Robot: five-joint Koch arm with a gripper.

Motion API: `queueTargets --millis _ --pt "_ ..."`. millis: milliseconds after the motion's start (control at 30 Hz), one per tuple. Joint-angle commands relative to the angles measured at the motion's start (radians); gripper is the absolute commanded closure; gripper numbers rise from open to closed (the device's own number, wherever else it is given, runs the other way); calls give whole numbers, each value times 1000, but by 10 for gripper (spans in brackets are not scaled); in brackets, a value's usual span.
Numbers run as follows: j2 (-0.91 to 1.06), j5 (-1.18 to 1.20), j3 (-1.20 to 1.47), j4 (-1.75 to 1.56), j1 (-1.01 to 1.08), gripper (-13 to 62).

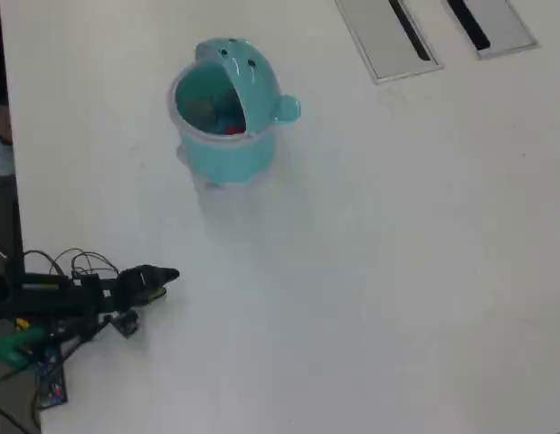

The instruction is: Grasp RGB lego blocks and put them in the bin one by one.

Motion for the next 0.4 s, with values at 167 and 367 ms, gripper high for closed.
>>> queueTargets --millis 167,367 --pt "52 0 75 61 3 148" --pt "52 0 75 61 3 148"
